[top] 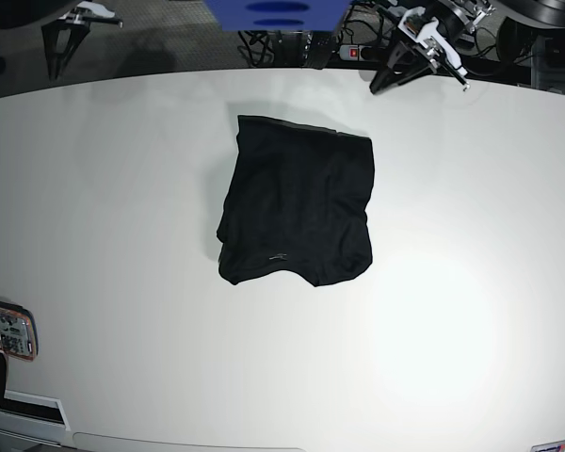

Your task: Fold the T-shirt properly

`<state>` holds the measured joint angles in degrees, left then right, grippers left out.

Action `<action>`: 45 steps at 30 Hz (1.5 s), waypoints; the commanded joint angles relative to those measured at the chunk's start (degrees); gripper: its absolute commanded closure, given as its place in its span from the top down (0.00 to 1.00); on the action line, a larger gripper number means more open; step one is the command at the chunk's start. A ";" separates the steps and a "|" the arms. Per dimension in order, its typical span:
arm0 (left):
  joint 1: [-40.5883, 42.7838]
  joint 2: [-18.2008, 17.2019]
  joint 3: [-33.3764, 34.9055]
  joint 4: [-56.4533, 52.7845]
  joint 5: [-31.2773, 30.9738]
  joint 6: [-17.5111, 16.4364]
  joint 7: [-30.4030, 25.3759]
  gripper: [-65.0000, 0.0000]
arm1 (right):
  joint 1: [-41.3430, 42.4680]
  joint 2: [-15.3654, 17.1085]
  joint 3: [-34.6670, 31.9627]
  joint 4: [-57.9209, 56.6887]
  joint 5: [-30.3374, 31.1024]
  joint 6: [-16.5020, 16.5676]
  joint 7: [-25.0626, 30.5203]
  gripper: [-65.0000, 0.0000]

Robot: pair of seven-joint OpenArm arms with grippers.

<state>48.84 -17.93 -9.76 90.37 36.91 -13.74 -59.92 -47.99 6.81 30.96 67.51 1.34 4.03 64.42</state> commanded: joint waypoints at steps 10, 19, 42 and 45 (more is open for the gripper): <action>6.24 -5.14 -0.13 -5.22 10.79 0.24 -1.57 0.00 | -2.69 0.62 -0.06 -8.21 0.63 -0.12 1.73 0.00; -5.28 -5.06 -0.13 -36.35 21.34 0.24 -1.22 0.00 | -2.52 0.62 -6.83 -34.32 0.99 -0.21 1.64 0.00; -37.10 2.24 21.76 -83.73 20.90 0.24 26.03 0.00 | 22.27 4.14 -16.41 -67.51 1.16 -0.30 -11.81 0.00; -39.48 3.74 22.20 -87.51 21.42 0.07 45.55 0.00 | 23.59 4.14 -17.64 -67.51 0.28 -0.91 -42.14 0.00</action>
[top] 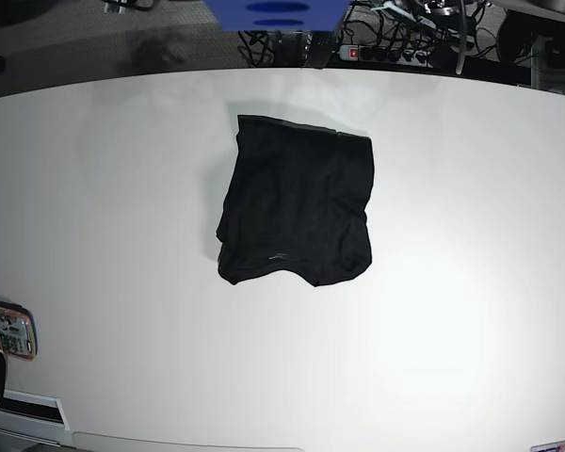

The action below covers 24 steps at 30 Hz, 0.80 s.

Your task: Fold the T-shirt properly

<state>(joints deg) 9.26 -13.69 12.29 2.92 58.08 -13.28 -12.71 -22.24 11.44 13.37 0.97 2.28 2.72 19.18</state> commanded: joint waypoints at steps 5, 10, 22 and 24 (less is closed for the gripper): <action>-1.48 0.64 -0.03 -0.32 0.07 -0.30 16.36 0.00 | 0.92 -0.58 -13.67 4.17 -5.40 0.40 -21.68 0.00; -3.59 -0.50 -0.21 0.12 -0.37 -0.30 16.45 0.00 | 1.10 -0.58 -17.54 5.40 -4.35 0.40 -22.12 0.00; -6.05 -0.68 4.98 2.58 0.07 -0.30 16.01 0.00 | 4.61 0.03 -17.98 4.35 -4.61 0.40 -21.68 0.00; -6.05 -0.68 5.77 2.75 0.16 -0.30 16.09 0.00 | 4.79 1.44 -18.07 4.35 -4.61 0.40 -21.68 0.00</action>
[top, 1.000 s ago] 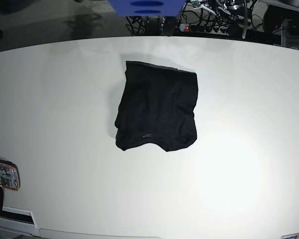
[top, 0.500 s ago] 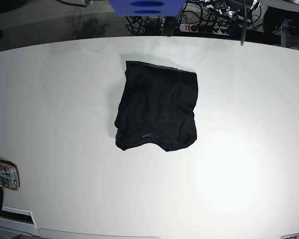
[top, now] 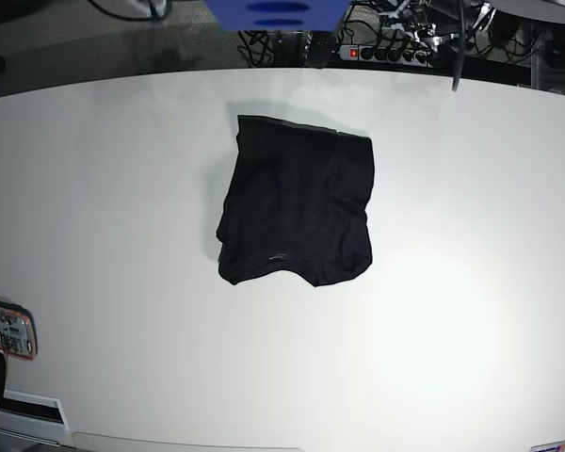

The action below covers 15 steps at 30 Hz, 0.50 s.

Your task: Fold the T-shirt properly

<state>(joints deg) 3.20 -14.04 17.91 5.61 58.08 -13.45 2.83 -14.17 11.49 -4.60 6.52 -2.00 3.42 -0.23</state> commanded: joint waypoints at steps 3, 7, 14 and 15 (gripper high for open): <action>0.01 -0.33 1.30 0.06 0.16 -0.13 0.55 0.00 | -3.10 2.01 -0.10 -1.21 -0.33 -0.30 -2.54 0.00; -0.52 -0.33 1.47 0.06 0.24 -0.13 0.47 0.00 | -3.10 2.01 -0.10 -1.29 -0.33 -0.30 -2.63 0.00; -1.93 -0.15 1.56 2.53 0.24 -0.13 0.47 0.00 | 1.21 2.01 -0.10 -1.29 -0.33 -0.30 -2.72 0.00; -1.75 -0.15 1.56 3.40 0.24 -0.13 0.47 0.00 | 2.70 2.01 -0.19 -1.29 -0.42 -0.30 -2.72 0.00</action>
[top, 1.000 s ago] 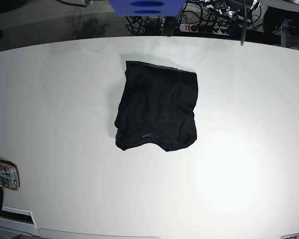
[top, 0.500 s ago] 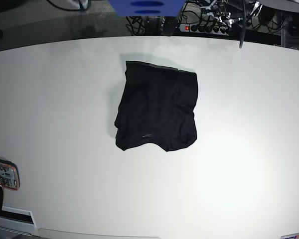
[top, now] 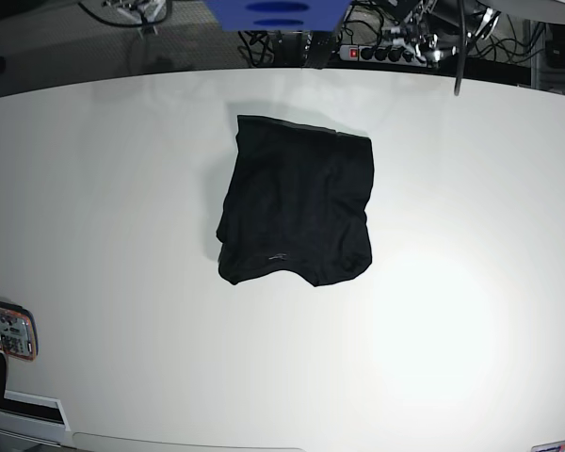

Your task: Fold the T-shirt properly

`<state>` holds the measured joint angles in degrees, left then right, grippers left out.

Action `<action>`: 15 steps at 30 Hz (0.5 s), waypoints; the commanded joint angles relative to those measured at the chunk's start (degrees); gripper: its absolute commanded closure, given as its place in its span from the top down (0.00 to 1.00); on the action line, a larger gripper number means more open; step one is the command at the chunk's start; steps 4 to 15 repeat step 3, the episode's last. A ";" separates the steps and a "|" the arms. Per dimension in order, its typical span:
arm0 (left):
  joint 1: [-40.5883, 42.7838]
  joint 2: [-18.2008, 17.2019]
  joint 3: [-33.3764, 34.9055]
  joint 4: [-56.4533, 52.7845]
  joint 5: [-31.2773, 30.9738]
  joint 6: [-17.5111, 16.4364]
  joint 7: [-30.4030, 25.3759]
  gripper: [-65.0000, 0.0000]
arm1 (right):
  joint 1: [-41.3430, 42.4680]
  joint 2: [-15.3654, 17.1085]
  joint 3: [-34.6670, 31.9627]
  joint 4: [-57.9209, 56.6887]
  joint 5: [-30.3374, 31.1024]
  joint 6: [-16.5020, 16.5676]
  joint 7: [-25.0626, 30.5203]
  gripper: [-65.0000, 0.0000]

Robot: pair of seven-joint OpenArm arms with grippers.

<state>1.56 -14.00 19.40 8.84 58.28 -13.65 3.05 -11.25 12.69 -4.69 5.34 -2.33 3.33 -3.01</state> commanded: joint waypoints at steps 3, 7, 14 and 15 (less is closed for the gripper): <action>0.33 -0.29 0.07 2.02 0.05 0.07 0.42 0.00 | 2.59 0.81 -0.10 -0.11 -0.09 -0.21 0.06 0.00; 0.33 -0.29 0.07 2.02 0.05 0.07 0.42 0.00 | 2.59 0.81 -0.10 -0.11 -0.09 -0.21 0.06 0.00; 0.33 -0.29 0.07 2.02 0.05 0.07 0.42 0.00 | 2.59 0.81 -0.10 -0.11 -0.09 -0.21 0.06 0.00; 0.33 -0.29 0.07 2.02 0.05 0.07 0.42 0.00 | 2.59 0.81 -0.10 -0.11 -0.09 -0.21 0.06 0.00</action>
